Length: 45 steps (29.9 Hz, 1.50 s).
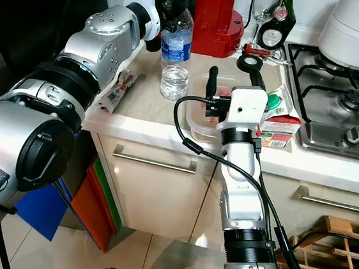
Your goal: Restocking fridge
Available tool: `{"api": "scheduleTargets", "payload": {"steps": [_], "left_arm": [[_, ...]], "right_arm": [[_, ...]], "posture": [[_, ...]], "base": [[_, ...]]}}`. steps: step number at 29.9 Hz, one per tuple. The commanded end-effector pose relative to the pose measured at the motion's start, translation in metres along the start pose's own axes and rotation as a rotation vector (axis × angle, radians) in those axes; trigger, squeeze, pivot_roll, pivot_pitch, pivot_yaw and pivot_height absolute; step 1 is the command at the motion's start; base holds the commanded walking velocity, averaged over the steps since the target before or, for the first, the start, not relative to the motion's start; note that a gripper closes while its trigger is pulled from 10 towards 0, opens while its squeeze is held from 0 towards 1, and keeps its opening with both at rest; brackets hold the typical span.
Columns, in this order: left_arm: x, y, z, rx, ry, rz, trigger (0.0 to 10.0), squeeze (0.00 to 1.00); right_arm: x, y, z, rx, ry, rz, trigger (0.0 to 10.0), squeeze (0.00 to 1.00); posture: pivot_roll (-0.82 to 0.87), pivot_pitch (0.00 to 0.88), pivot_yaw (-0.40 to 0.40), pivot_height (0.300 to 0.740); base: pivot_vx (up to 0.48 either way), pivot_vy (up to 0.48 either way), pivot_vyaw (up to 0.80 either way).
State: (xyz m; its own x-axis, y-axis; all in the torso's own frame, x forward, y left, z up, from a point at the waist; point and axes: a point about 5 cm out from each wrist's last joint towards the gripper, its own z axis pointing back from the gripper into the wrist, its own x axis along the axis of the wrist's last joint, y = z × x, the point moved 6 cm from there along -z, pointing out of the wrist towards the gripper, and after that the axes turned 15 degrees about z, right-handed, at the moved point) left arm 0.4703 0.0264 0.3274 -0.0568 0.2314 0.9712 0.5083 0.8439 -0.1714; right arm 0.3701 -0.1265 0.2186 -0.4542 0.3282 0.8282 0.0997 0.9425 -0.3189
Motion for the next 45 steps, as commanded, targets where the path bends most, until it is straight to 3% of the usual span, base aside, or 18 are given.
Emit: {"api": "scheduleTargets", "payload": {"steps": [1, 5, 7, 10, 19, 20, 26, 40, 45], "left_arm": [[0.008, 0.0, 0.0, -0.01, -0.006, 0.013, 0.0, 0.0], [0.013, -0.001, 0.0, -0.019, -0.025, 0.027, 0.0, 0.0], [0.024, -0.002, 0.0, -0.036, -0.072, 0.034, 0.0, 0.0], [0.056, -0.008, 0.004, -0.081, -0.174, -0.023, 0.0, 0.0], [0.065, -0.001, 0.011, -0.087, -0.223, -0.073, 0.0, 0.0], [0.064, 0.002, 0.012, -0.078, -0.231, -0.081, 10.0, 0.0], [0.072, 0.013, 0.019, -0.03, -0.299, -0.086, 10.0, 0.0], [0.064, 0.016, 0.02, -0.002, -0.29, -0.092, 10.0, 0.0], [0.059, 0.022, 0.02, 0.025, -0.273, -0.103, 10.0, 0.0]], "right_arm": [[0.003, 0.003, -0.004, 0.004, -0.013, -0.003, 10.0, 0.0], [0.004, 0.003, -0.004, 0.006, -0.015, -0.001, 10.0, 0.0], [0.004, 0.003, -0.005, 0.006, -0.016, 0.0, 10.0, 0.0], [0.004, 0.004, -0.005, 0.006, -0.017, -0.001, 10.0, 0.0], [0.001, 0.006, -0.003, 0.008, -0.011, -0.006, 10.0, 0.0], [0.001, 0.006, -0.003, 0.009, -0.011, -0.007, 10.0, 0.0], [0.0, 0.006, -0.003, 0.008, -0.012, -0.007, 10.0, 0.0], [0.002, 0.001, -0.004, -0.003, -0.018, -0.003, 10.0, 0.0], [0.022, -0.02, -0.01, -0.076, -0.068, -0.019, 10.0, 0.0]], "posture": [[-0.13, 0.0, 0.09, 0.74], [-0.13, 0.0, 0.088, 0.74], [-0.13, 0.0, 0.087, 0.74], [-0.13, 0.0, 0.087, 0.74], [-0.12, 0.0, 0.078, 0.74], [-0.11, 0.0, 0.074, 0.74], [-0.11, 0.0, 0.064, 0.74], [-0.11, 0.0, 0.059, 0.74], [-0.12, 0.0, 0.052, 0.74]], "base": [[0.0, 0.0, 0.0], [0.0, 0.0, 0.0], [0.0, 0.0, 0.0], [0.0, 0.0, 0.0], [0.0, 0.0, 0.0], [0.0, 0.0, 0.0], [0.0, 0.0, 0.0], [-0.099, 0.0, 0.0], [-0.287, 0.0, 0.0]]}}
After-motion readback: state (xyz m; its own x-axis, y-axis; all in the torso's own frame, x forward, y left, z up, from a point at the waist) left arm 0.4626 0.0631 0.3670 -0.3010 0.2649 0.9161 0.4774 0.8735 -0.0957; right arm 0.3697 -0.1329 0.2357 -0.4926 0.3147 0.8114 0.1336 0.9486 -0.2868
